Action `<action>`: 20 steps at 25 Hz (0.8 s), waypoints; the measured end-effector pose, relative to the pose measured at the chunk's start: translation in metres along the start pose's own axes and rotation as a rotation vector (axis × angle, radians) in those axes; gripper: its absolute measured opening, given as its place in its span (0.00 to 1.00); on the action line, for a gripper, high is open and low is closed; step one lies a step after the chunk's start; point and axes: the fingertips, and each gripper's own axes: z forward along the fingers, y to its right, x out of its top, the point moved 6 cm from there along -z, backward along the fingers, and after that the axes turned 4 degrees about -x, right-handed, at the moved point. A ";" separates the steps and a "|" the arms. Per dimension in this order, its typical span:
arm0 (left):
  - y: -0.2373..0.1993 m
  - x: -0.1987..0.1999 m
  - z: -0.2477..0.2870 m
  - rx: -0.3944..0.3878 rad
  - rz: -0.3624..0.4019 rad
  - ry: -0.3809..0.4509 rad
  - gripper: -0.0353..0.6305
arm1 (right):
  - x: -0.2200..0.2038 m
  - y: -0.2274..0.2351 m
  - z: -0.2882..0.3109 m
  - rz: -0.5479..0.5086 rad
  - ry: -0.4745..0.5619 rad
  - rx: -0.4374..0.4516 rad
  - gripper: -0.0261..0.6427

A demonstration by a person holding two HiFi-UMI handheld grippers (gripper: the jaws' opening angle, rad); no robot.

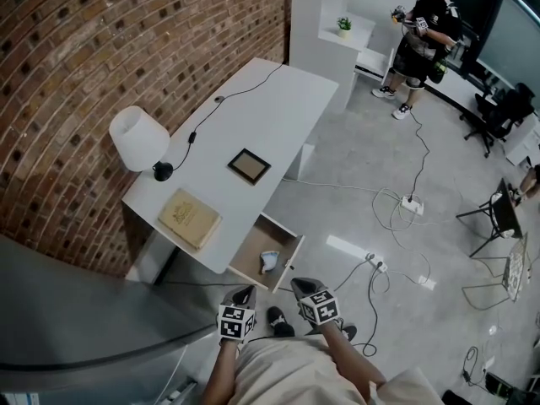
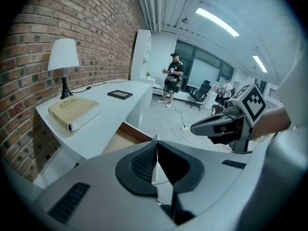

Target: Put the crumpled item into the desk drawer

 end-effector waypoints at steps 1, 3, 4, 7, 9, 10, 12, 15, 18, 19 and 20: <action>0.000 0.001 -0.001 0.001 0.000 0.003 0.08 | 0.000 0.000 0.000 0.001 -0.002 0.001 0.08; -0.001 0.003 -0.002 0.004 -0.002 0.009 0.08 | 0.001 -0.002 0.000 0.003 -0.006 0.005 0.08; -0.002 0.004 -0.002 0.005 -0.004 0.012 0.08 | 0.001 -0.003 0.001 0.003 -0.008 0.007 0.08; -0.003 0.002 -0.003 0.004 -0.008 0.013 0.08 | 0.001 -0.006 0.001 -0.003 -0.007 0.006 0.08; -0.002 0.000 -0.003 0.000 -0.008 0.012 0.08 | 0.000 -0.005 0.000 -0.006 -0.001 -0.003 0.08; -0.001 -0.001 -0.003 -0.002 -0.007 0.011 0.08 | -0.001 -0.004 -0.002 -0.006 0.003 -0.008 0.08; 0.001 -0.001 -0.003 -0.006 -0.005 0.010 0.08 | -0.001 -0.002 -0.004 -0.003 0.006 -0.016 0.08; 0.001 0.000 -0.003 -0.012 -0.006 0.012 0.08 | 0.000 -0.002 -0.006 -0.004 0.008 -0.020 0.08; 0.003 0.000 -0.005 -0.013 -0.008 0.015 0.08 | -0.001 -0.004 -0.009 -0.009 0.006 -0.016 0.08; 0.004 -0.001 -0.005 -0.013 -0.008 0.016 0.08 | -0.001 -0.004 -0.010 -0.010 0.007 -0.016 0.08; 0.005 -0.002 -0.006 -0.014 -0.009 0.016 0.08 | -0.001 -0.005 -0.010 -0.012 0.009 -0.016 0.08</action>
